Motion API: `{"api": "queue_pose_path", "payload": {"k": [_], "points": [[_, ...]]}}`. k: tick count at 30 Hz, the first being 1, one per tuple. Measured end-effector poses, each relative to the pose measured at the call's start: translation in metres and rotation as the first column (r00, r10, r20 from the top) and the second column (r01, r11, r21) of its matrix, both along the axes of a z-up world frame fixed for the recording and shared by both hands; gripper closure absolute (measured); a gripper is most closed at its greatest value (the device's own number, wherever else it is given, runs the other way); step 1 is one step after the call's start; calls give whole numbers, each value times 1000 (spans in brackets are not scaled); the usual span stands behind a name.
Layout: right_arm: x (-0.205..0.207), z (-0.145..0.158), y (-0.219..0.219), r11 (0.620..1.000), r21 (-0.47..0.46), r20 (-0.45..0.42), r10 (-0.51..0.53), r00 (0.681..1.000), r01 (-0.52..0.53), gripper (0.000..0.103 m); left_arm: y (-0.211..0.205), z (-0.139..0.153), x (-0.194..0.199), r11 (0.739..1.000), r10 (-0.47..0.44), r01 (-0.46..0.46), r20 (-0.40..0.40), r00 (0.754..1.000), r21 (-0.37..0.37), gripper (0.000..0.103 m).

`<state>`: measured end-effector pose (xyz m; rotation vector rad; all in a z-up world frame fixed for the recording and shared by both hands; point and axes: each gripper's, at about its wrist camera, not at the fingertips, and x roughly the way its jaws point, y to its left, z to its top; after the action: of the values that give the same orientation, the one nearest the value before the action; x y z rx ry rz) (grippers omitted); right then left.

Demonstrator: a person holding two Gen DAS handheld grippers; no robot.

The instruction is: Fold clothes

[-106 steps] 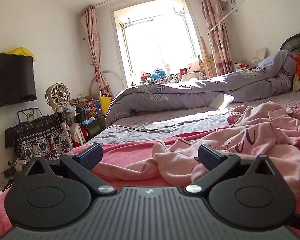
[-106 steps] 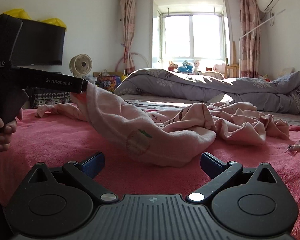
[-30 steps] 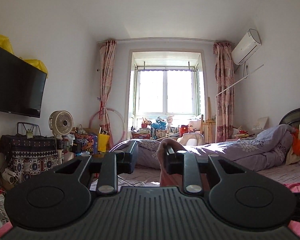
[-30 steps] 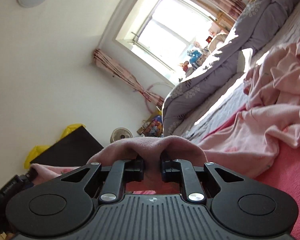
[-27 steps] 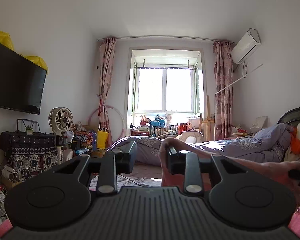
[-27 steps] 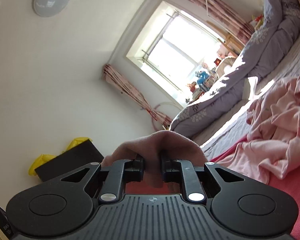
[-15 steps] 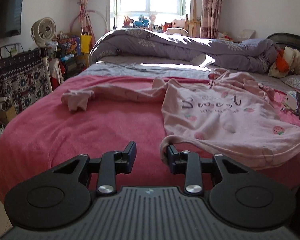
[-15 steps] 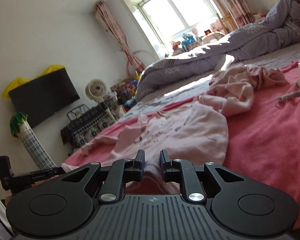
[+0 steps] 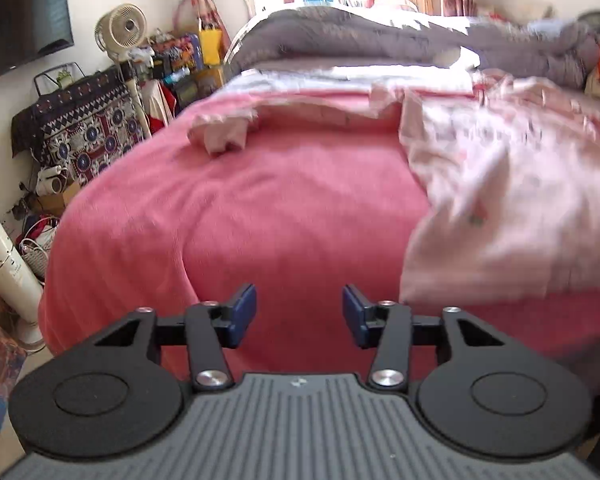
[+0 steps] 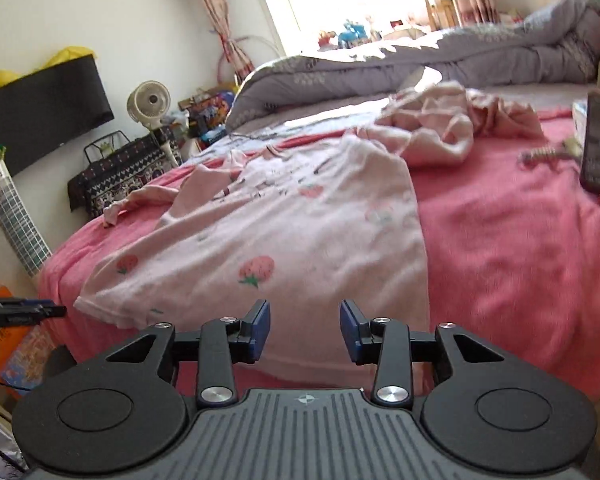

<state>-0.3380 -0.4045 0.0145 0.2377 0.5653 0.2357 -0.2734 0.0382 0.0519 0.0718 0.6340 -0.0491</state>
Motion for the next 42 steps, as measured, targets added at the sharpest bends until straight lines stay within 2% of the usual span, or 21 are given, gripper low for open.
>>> {"api": "queue_pose_path", "payload": {"k": [2,4,6,7,9,11,14,18,21,22,23,24,25,26,27,30,33,35,37,39,42], "points": [[13,5,3,997,-58,58,-50,997,53,47,-2,20,19,996,-32,37,57,998,-85,16],[32,5,-1,992,-70,105,-98,990,106,46,-14,32,47,987,-77,91,101,992,-134,14],[55,4,-10,987,-41,116,-152,982,157,46,-31,33,89,983,-79,93,96,992,-156,8],[67,4,-15,983,-30,118,-174,978,179,46,-40,29,113,981,-76,88,75,994,-170,8],[89,1,-22,978,-15,100,-205,974,207,46,-55,14,166,972,-70,61,-35,997,-226,8],[112,-3,-32,971,20,59,-241,969,240,46,-63,-4,204,956,-72,28,-143,987,-292,9],[142,-11,-51,951,143,-24,-274,961,275,46,-71,-27,252,928,-75,-27,-257,963,-372,7],[172,-24,-77,890,316,-114,-308,945,328,46,-70,-32,275,906,-19,-89,-248,968,-414,6],[198,-37,-92,819,420,-174,-351,920,391,46,-70,-36,292,896,42,-145,-244,969,-419,6],[207,-40,-95,794,442,-185,-373,909,416,47,-74,-35,296,904,74,-164,-233,970,-394,10],[216,-41,-97,782,442,-189,-399,897,440,51,-75,-35,299,913,110,-184,-216,970,-364,30],[225,-42,-99,769,440,-193,-424,885,464,65,-73,-35,303,916,142,-207,-203,969,-343,48],[233,-42,-99,763,425,-200,-445,873,487,75,-71,-35,306,919,175,-229,-189,966,-321,51],[236,-40,-101,762,411,-194,-464,864,501,82,-68,-36,310,916,205,-253,-181,962,-312,63],[240,-38,-104,759,398,-186,-483,856,515,83,-60,-37,313,905,228,-277,-180,957,-322,92],[237,-19,-112,786,308,-74,-541,838,535,84,-40,-39,315,895,291,-323,-147,945,-308,91],[235,-5,-118,796,144,66,-600,797,588,84,-22,-42,317,883,345,-363,-114,932,-296,88],[240,-10,-125,793,58,70,-610,789,607,84,-17,-44,318,888,338,-352,-101,936,-296,86],[253,-26,-129,797,-30,5,-603,798,603,83,-15,-44,325,892,344,-353,-85,935,-281,86],[263,-37,-136,807,-33,-86,-590,803,590,84,-14,-43,334,896,356,-361,-69,932,-257,85],[267,-34,-135,814,-39,-75,-580,811,579,83,-11,-39,348,890,390,-384,-27,920,-245,85]]}}
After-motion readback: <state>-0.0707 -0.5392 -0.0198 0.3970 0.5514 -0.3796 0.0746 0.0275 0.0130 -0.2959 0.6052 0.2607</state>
